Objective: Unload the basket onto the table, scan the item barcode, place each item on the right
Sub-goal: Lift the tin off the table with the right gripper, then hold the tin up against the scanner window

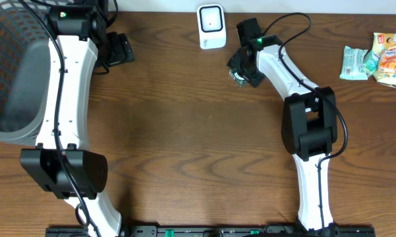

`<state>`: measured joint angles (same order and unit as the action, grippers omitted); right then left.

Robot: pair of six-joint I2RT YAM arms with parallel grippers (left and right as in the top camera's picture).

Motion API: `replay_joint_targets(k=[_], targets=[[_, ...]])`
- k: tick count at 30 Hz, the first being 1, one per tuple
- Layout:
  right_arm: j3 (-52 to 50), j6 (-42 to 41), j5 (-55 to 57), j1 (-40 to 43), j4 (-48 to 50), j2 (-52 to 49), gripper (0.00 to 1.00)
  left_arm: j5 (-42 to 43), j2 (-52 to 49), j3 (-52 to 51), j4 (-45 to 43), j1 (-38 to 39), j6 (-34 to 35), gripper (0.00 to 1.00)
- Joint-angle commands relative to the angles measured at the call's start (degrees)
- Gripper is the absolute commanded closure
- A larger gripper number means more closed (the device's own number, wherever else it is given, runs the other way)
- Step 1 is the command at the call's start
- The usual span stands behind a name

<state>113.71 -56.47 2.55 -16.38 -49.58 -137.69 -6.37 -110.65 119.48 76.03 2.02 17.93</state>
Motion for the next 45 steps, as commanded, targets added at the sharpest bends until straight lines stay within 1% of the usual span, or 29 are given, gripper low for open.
replay_joint_targets(k=[1, 6, 9, 11, 14, 18, 19, 20, 21, 23, 24, 27, 32, 36, 41, 44, 45], targets=[[-0.2, 1.1, -1.5, 1.0, -4.8, -1.9, 0.34, -0.6, -0.6, -0.3, 0.0, -0.1, -0.5, 0.02], [-0.1, 7.3, -1.6, 2.0, -9.7, -1.9, 0.35, -0.6, -0.6, -0.3, 0.0, -0.1, -0.5, 0.02], [-0.1, 15.5, -1.6, 2.3, -11.5, -1.7, 0.42, -0.6, -0.6, -0.3, 0.0, -0.1, -0.5, 0.02], [-0.1, 18.4, -1.4, 2.3, -11.5, -1.7, 0.42, -0.6, -0.6, -0.3, 0.0, -0.1, -0.5, 0.02], [-0.1, 19.3, -1.3, 2.3, -11.6, -1.7, 0.39, -0.6, -0.6, -0.3, 0.0, -0.1, -0.5, 0.02], [-0.2, 20.2, 2.1, 2.3, -12.0, -1.7, 0.42, -0.6, -0.6, -0.3, 0.0, -0.1, -0.5, 0.02], [-0.2, 20.2, 2.0, 2.3, -12.0, -1.7, 0.39, -0.6, -0.6, -0.3, 0.0, -0.1, -0.5, 0.02], [-0.2, 20.2, 2.0, 2.3, -11.9, -1.7, 0.33, -0.6, -0.6, -0.3, 0.0, -0.1, -0.5, 0.03], [-0.2, 20.8, 2.1, 2.3, -12.0, -1.7, 0.30, -0.6, -0.6, -0.3, 0.0, -0.1, -0.5, 0.02], [-0.2, 22.9, 2.0, 2.3, -11.9, -1.7, 0.28, -0.6, -0.6, -0.3, 0.0, -0.1, -0.5, 0.02], [-0.2, 25.7, 2.0, 2.3, -11.5, -1.7, 0.20, -0.6, -0.6, -0.3, 0.0, -0.1, -0.5, 0.02], [-0.2, 29.2, 1.9, 2.3, -9.9, -1.7, 0.18, -0.6, -0.6, -0.3, 0.0, -0.1, -0.5, 0.02], [-0.2, 29.5, 1.3, 2.4, -9.8, -2.0, 0.24, -0.6, -0.6, -0.3, 0.0, -0.1, -0.5, 0.03], [-0.4, 29.5, -0.7, 2.4, -9.7, -2.6, 0.35, -0.6, -0.6, -0.3, 0.0, -0.1, -0.5, 0.02], [-0.3, 29.3, -0.8, 1.6, -9.6, -2.8, 0.35, -0.6, -0.6, -0.3, 0.0, -0.1, -0.5, 0.02], [0.7, 29.3, -0.8, 1.0, -9.7, -2.6, 0.43, -0.6, -0.6, -0.3, 0.0, -0.1, -0.5, 0.02], [1.3, 29.3, -0.8, 0.8, -9.8, -2.6, 0.43, -0.6, -0.6, -0.3, 0.0, -0.1, -0.5, 0.02]])
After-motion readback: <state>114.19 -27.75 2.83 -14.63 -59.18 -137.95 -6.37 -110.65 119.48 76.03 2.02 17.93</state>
